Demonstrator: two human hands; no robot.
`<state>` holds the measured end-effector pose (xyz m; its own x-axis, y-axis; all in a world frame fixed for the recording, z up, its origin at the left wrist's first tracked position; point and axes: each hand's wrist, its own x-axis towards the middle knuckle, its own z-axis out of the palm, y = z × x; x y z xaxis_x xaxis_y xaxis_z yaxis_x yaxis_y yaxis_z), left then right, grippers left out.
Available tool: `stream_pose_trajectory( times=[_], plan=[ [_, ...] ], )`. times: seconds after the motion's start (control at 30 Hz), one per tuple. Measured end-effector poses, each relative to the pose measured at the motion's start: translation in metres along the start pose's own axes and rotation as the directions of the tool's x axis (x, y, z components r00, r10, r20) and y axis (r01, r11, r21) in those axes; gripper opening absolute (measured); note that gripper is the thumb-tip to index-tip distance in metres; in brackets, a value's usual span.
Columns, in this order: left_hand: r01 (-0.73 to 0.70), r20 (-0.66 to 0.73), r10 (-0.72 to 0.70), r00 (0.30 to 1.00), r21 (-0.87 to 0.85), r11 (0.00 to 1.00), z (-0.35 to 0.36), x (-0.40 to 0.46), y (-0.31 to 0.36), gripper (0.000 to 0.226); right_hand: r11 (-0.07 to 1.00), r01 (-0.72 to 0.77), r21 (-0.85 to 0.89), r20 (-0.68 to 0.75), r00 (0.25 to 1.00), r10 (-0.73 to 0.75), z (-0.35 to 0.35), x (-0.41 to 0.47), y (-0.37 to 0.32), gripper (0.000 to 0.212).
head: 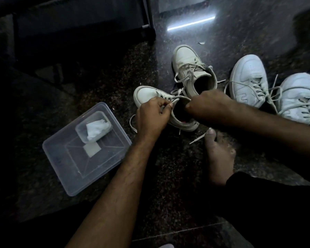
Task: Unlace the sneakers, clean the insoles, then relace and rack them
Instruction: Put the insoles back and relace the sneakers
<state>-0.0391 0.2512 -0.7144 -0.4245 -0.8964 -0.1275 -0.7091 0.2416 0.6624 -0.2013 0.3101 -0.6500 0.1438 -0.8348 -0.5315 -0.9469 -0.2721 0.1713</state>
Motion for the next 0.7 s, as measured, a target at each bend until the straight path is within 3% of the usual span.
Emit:
stream_pose_trajectory(
  times=[0.13,0.2,0.23,0.3,0.37,0.5,0.7],
  plan=[
    [-0.012,0.010,0.012,1.000,0.021,1.000,0.001,-0.001,0.003,0.023,0.994,0.086,0.065,0.155,0.983,-0.096,0.007,0.009,-0.008,0.030],
    [-0.010,0.013,0.010,1.000,0.038,0.999,0.001,-0.002,0.006,0.023,0.976,-0.022,0.218,0.266,0.963,-0.038,0.009,0.014,-0.006,0.045],
    [-0.005,0.010,0.004,1.000,0.037,0.999,0.002,-0.002,0.007,0.023,0.978,-0.025,0.207,0.288,0.957,-0.036,0.012,0.015,-0.008,0.051],
    [-0.006,0.008,0.005,1.000,0.036,0.999,0.003,-0.004,0.009,0.022,0.993,-0.003,0.119,0.267,0.963,-0.029,0.016,0.014,-0.012,0.044],
    [-0.018,0.009,0.017,1.000,0.051,0.999,0.004,-0.004,0.011,0.020,0.996,0.033,0.080,0.126,0.991,-0.043,0.021,0.011,-0.018,0.033],
    [-0.035,0.040,0.033,0.999,0.053,0.998,0.007,-0.003,0.014,0.024,0.996,0.083,-0.038,0.036,0.996,-0.082,0.014,0.020,-0.015,0.032],
    [-0.061,0.033,0.058,0.998,0.078,0.995,0.010,-0.006,0.013,0.020,0.918,0.332,-0.216,0.140,0.941,-0.308,0.016,0.017,-0.009,0.029]
  ],
)
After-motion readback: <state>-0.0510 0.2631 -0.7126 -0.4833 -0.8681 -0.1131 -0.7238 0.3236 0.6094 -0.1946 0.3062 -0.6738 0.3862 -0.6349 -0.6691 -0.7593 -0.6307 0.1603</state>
